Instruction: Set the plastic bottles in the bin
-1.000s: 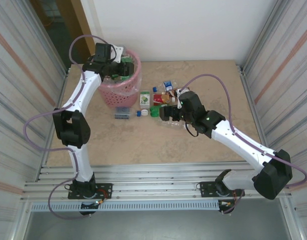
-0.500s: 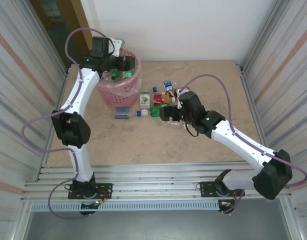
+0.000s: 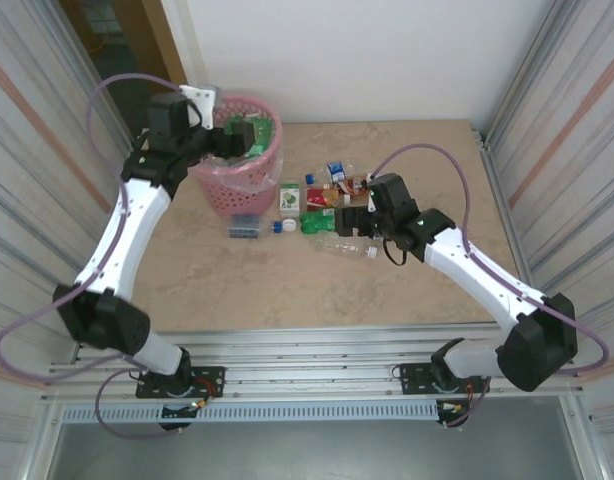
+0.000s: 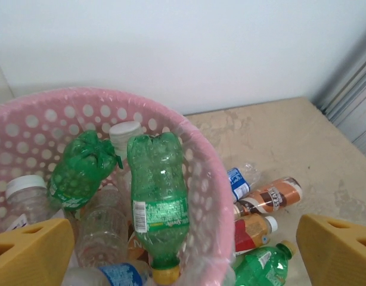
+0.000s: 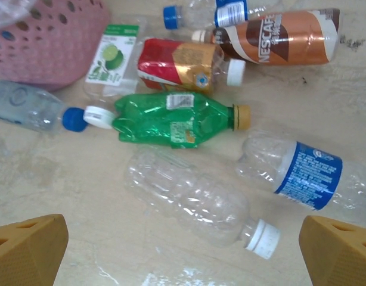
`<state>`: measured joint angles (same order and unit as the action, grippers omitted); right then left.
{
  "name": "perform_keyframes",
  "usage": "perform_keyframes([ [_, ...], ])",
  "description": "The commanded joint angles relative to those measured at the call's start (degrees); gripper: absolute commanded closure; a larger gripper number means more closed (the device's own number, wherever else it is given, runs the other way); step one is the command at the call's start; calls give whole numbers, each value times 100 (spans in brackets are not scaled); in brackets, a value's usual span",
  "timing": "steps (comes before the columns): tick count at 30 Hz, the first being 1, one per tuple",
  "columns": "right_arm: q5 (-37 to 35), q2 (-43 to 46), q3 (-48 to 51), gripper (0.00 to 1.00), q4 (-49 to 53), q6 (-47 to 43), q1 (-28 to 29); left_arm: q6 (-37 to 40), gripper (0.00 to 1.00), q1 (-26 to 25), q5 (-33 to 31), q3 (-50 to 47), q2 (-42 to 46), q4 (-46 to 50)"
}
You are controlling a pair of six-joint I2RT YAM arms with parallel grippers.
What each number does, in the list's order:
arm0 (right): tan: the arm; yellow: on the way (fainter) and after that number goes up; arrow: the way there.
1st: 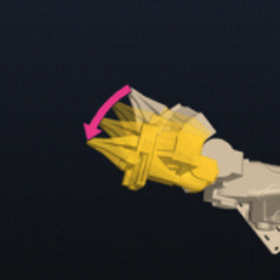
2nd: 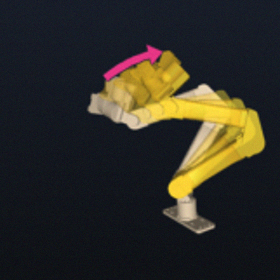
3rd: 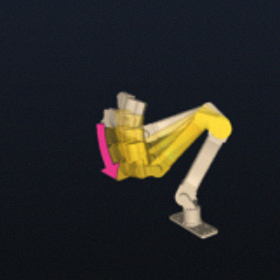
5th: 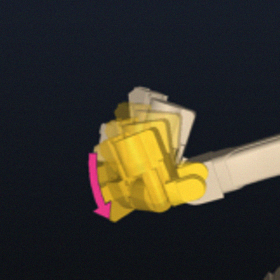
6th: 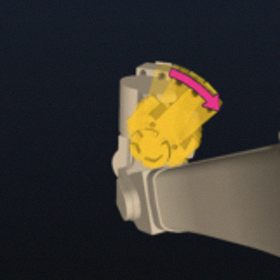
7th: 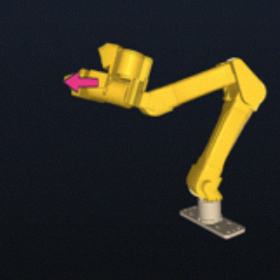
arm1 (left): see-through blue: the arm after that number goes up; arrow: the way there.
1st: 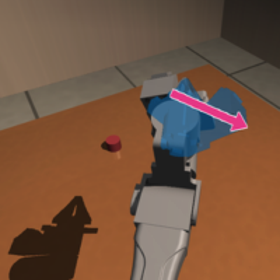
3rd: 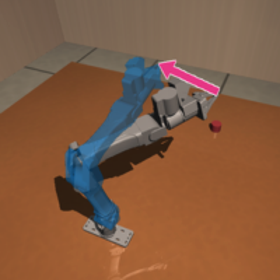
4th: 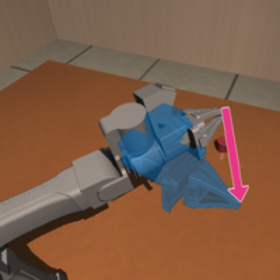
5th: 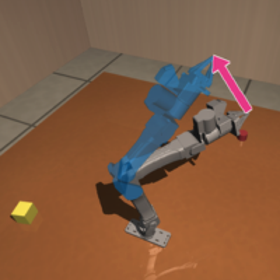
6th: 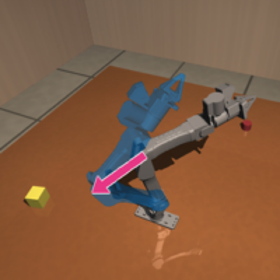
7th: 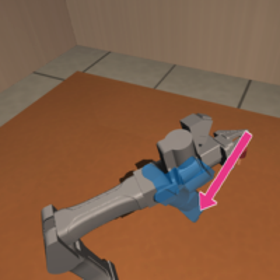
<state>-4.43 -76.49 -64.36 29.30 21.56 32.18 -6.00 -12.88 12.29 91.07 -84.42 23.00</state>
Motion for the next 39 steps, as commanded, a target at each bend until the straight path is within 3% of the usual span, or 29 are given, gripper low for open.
perform_keyframes([
  [1,428,-425,-319,2,600,-574,-105,-224,3,-82,-285,-803,801,-586],
  [9,393,-1604,-843,1,925,-1309,-137,-1333,1,-72,-535,-3412,2638,-1592],
  [19,696,-2423,-1100,0,1013,-2163,-134,-2362,1,110,-1190,-5327,4064,-1315],
  [30,939,-2842,-1155,5,1051,-2193,1,-3216,1,364,-1076,-6034,4106,-1127],
  [39,1072,-3016,-1073,11,1008,-1988,247,-3596,1,424,-1018,-5895,3595,-1060],
])
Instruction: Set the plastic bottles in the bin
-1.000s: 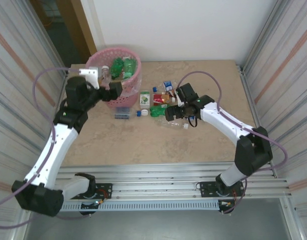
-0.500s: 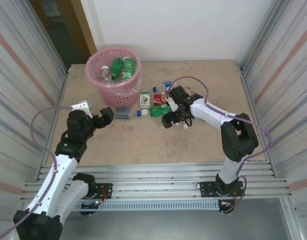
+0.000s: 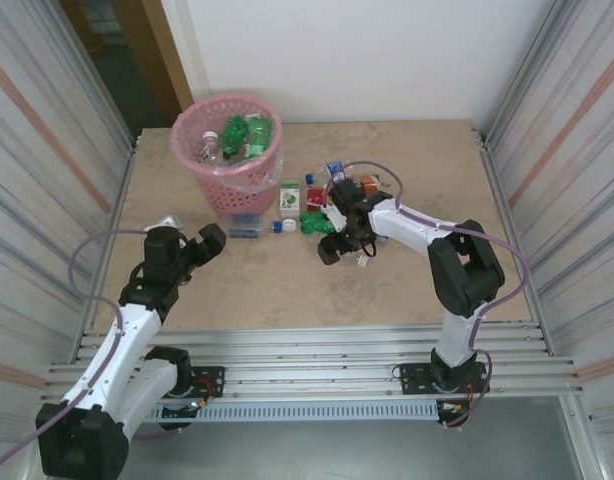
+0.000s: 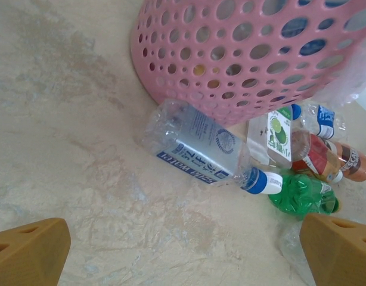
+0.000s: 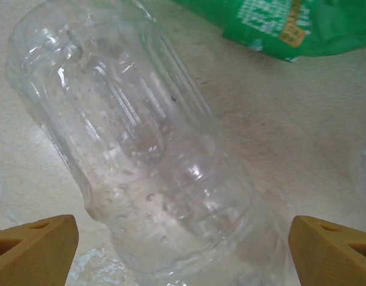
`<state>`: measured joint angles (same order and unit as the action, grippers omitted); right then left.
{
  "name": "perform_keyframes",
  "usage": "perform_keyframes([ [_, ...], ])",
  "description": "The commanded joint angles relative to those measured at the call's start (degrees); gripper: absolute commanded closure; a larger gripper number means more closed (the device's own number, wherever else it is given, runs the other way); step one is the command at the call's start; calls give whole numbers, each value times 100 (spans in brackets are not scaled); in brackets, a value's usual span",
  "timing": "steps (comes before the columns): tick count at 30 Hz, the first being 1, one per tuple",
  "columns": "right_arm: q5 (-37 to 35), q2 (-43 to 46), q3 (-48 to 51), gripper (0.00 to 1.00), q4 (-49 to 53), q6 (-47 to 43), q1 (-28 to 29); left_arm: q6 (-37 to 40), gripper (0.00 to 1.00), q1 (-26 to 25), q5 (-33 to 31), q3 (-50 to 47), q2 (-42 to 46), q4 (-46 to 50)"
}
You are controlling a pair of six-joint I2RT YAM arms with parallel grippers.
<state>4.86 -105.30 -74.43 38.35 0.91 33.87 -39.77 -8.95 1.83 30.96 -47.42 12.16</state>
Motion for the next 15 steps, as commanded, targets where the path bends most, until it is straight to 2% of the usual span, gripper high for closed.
perform_keyframes([
  [1,123,-162,-44,12,58,104,104,-260,1,33,27,130,-162,46],
  [8,173,-425,-12,13,-12,155,245,-644,1,38,-147,252,-475,327],
  [15,294,-448,192,16,-102,272,300,-1441,1,73,-818,333,-543,1118],
])
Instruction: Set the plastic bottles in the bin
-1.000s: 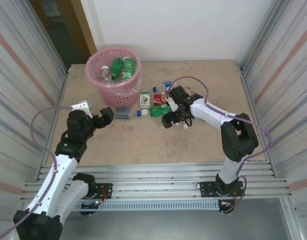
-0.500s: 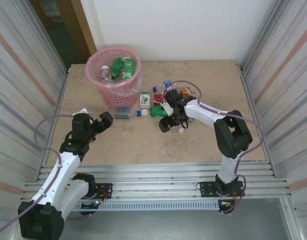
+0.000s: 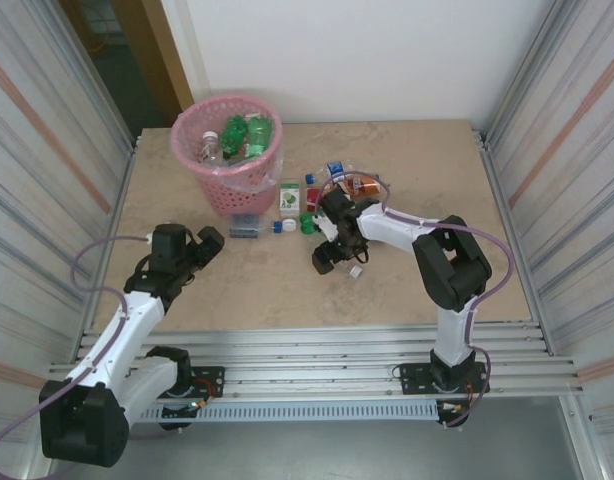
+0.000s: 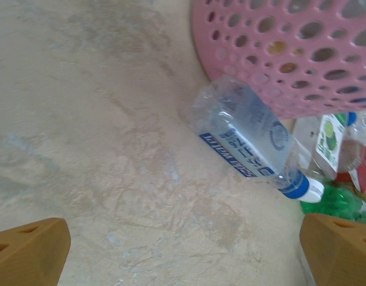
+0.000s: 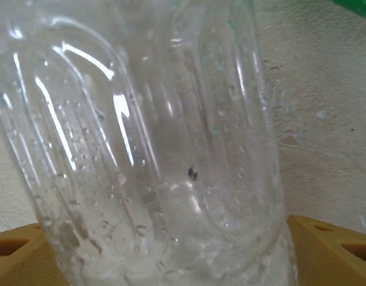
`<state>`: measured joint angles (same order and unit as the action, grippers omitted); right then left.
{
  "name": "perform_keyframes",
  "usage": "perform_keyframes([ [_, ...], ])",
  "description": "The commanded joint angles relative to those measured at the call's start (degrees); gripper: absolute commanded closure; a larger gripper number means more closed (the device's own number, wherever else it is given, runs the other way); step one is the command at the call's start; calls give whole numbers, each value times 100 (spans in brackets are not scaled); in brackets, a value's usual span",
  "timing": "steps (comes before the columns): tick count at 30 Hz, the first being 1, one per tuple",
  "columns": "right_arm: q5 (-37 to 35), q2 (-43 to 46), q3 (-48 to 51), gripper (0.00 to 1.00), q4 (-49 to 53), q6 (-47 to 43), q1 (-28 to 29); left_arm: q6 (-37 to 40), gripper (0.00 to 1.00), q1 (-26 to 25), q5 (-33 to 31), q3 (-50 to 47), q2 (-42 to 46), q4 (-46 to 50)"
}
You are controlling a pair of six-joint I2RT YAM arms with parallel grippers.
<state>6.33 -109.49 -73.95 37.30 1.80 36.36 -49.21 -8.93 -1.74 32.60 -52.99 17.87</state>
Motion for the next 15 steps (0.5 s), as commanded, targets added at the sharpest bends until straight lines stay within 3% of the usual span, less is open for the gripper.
perform_keyframes([
  [1,171,-5,199,18,-28,205,64,-577,1,67,-553,179,16,657],
  [5,151,99,372,27,-102,299,129,-667,1,67,-665,192,45,836],
  [15,56,579,457,47,-278,486,315,-451,1,60,187,866,-294,1064],
])
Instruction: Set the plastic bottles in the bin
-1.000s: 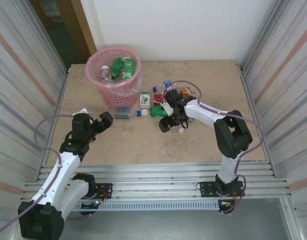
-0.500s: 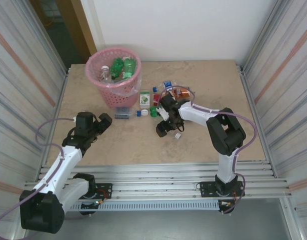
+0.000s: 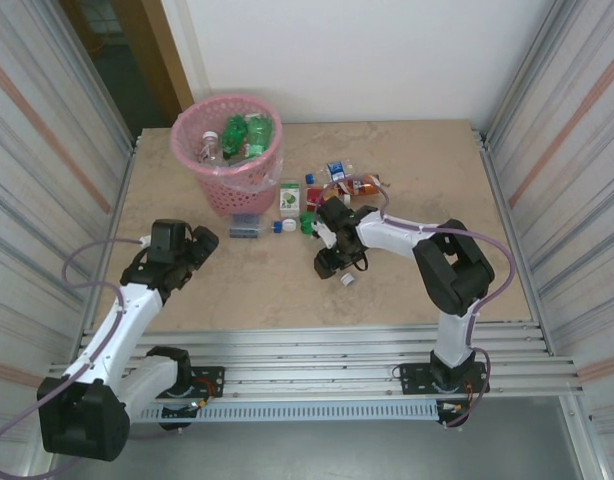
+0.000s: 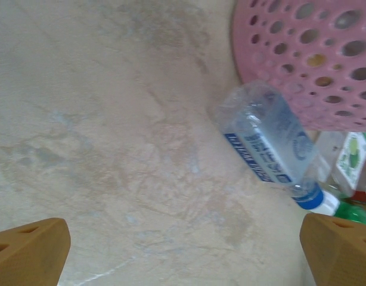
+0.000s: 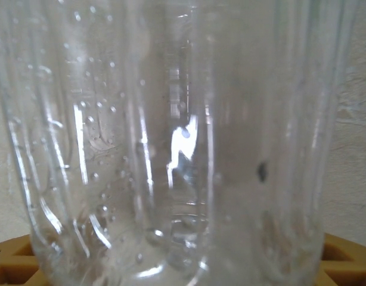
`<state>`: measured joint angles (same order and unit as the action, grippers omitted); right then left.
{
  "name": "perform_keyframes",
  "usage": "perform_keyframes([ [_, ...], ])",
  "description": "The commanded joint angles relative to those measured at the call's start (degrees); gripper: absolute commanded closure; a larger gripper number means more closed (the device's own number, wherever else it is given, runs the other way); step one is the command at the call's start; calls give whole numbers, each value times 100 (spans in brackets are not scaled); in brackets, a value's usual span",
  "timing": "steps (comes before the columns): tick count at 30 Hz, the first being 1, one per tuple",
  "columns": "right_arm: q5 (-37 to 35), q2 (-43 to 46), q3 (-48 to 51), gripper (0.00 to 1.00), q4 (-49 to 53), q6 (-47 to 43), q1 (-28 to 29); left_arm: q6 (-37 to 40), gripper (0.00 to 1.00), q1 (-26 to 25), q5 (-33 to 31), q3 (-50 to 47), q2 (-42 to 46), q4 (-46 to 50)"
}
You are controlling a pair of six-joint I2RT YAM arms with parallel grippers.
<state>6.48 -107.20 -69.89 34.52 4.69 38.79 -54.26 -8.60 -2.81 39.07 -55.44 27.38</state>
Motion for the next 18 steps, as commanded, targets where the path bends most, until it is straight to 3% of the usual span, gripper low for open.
perform_keyframes([
  [1,10,459,54,49,-51,236,91,149,1,12,418,184,-48,-65],
  [9,14,1402,205,56,-581,474,170,461,1,-362,651,64,522,-900],
  [14,341,2069,405,58,-1254,568,165,899,1,-546,1561,336,586,-1552],
  [18,807,2556,574,58,-1899,690,168,1415,1,-1227,1795,858,184,-1913],
])
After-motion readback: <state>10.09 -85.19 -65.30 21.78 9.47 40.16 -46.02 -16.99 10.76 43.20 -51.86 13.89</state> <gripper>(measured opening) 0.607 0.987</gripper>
